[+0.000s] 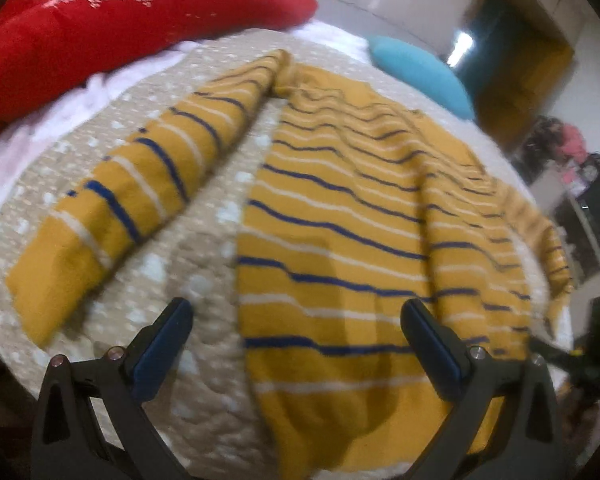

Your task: Fold small clothes

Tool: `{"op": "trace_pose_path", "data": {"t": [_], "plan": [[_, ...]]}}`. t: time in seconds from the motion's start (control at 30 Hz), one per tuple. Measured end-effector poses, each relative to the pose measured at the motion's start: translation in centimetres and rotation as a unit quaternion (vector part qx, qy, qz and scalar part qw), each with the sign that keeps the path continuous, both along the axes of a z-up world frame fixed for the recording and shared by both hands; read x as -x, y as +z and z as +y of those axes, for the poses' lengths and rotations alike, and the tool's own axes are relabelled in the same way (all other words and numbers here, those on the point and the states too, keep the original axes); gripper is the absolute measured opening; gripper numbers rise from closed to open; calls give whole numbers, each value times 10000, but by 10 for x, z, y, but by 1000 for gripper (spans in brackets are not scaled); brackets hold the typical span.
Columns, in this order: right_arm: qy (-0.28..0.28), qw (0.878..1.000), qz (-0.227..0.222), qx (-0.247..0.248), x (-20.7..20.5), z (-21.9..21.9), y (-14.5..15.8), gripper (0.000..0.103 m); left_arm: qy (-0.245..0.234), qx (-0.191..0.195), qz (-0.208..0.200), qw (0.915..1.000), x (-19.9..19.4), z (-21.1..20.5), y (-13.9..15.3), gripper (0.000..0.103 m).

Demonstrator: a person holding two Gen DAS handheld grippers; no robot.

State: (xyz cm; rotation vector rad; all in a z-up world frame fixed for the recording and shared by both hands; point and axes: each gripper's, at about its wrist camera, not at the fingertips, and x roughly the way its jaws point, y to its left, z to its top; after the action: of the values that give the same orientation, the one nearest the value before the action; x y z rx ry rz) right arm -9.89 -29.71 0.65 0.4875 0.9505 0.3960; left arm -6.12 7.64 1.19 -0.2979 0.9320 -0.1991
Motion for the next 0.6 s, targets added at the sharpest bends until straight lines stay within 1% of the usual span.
{"op": "trace_pose_path", "data": {"t": [0.03,0.07,0.13,0.17,0.2,0.23,0.27,0.3,0.33,0.4,0.47,0.6], "plan": [[-11,10000,-21,39,2,7,-2,47,-75,143,-5,9999,2,-2,-1,103],[-29,10000,-37,60,0,13,-4,47,-91,233,-6,9997,4,-5,-2,103],[-125,9998,-31,128,-5,23,-7,47,-34,192,2,9998,5,-13,-3,100],[-169,9997,-14,168,-10,23,-5,45,-23,84,35,10000,4,-16,-3,86],[-199,9995,-8,250,-11,27,-7,33,39,-169,95,9998,3,-21,-2,75],[-208,9992,16,340,-15,30,-7,13,123,-407,148,9990,1,-22,0,43],[-195,9994,31,284,-16,29,-7,12,209,-531,209,9982,-1,-20,1,8],[-199,9997,42,164,-16,27,-6,11,206,-372,291,9987,-3,-15,2,9],[-202,9997,39,94,-15,24,-3,9,256,-58,398,9989,-4,-5,3,9],[-155,9998,-57,83,-6,16,7,8,339,128,451,9983,1,5,6,8],[-112,9999,-118,57,8,10,15,8,333,113,445,9984,12,8,10,8],[-124,9999,-91,-57,41,-2,19,8,324,-101,443,9984,39,7,13,8]]}}
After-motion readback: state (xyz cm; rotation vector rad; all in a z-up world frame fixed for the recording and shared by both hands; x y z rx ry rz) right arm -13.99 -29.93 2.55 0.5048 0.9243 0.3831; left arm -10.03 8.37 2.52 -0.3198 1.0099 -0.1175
